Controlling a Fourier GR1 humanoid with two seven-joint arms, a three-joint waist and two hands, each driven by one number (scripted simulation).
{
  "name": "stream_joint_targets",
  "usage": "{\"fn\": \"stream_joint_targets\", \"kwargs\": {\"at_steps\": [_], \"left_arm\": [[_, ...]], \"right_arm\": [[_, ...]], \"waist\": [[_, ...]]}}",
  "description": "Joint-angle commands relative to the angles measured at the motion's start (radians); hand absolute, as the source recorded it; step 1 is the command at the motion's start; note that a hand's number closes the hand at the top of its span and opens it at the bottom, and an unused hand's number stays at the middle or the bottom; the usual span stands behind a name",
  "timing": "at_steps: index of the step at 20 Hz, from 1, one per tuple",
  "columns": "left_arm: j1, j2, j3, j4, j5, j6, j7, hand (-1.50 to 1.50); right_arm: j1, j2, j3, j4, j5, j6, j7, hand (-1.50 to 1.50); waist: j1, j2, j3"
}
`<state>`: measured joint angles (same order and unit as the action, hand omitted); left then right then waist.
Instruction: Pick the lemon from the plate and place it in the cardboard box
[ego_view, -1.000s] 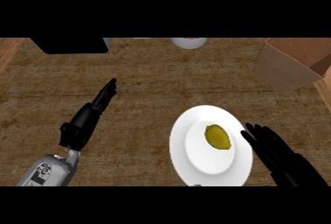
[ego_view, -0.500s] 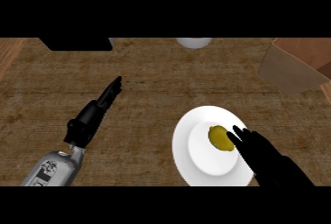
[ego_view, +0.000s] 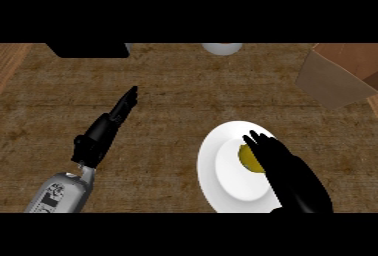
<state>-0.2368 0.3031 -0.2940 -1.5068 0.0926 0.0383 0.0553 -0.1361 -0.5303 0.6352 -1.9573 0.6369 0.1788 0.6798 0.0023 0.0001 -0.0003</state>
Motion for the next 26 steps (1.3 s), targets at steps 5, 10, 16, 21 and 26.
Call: {"fn": "stream_joint_targets", "kwargs": {"at_steps": [5, 10, 16, 21, 26], "left_arm": [[0.067, -0.051, 0.021, -0.087, -0.052, -0.029, 0.038, 0.00], [0.034, -0.079, 0.067, -0.021, -0.086, -0.071, 0.021, 0.00], [-0.012, -0.089, 0.146, 0.032, -0.086, -0.138, 0.018, 0.00], [0.070, -0.142, 0.112, -0.049, -0.149, -0.106, 0.015, 0.00], [0.122, -0.132, 0.119, -0.110, -0.156, -0.151, 0.029, 0.00]], "right_arm": [[0.007, 0.090, -0.093, 0.165, 0.068, 0.018, -0.128, -1.50], [0.027, 0.144, -0.104, 0.207, 0.162, -0.017, -0.223, -1.50], [0.080, 0.217, -0.085, 0.206, 0.256, 0.017, -0.201, -1.50], [0.068, 0.252, -0.127, 0.244, 0.255, 0.088, -0.239, -1.50], [0.088, 0.281, -0.135, 0.282, 0.311, 0.102, -0.229, -1.50]], "waist": [[0.000, -0.001, 0.000], [-0.003, 0.000, 0.000], [-0.004, 0.000, 0.000], [-0.002, -0.001, 0.000], [-0.001, -0.001, 0.000]]}}
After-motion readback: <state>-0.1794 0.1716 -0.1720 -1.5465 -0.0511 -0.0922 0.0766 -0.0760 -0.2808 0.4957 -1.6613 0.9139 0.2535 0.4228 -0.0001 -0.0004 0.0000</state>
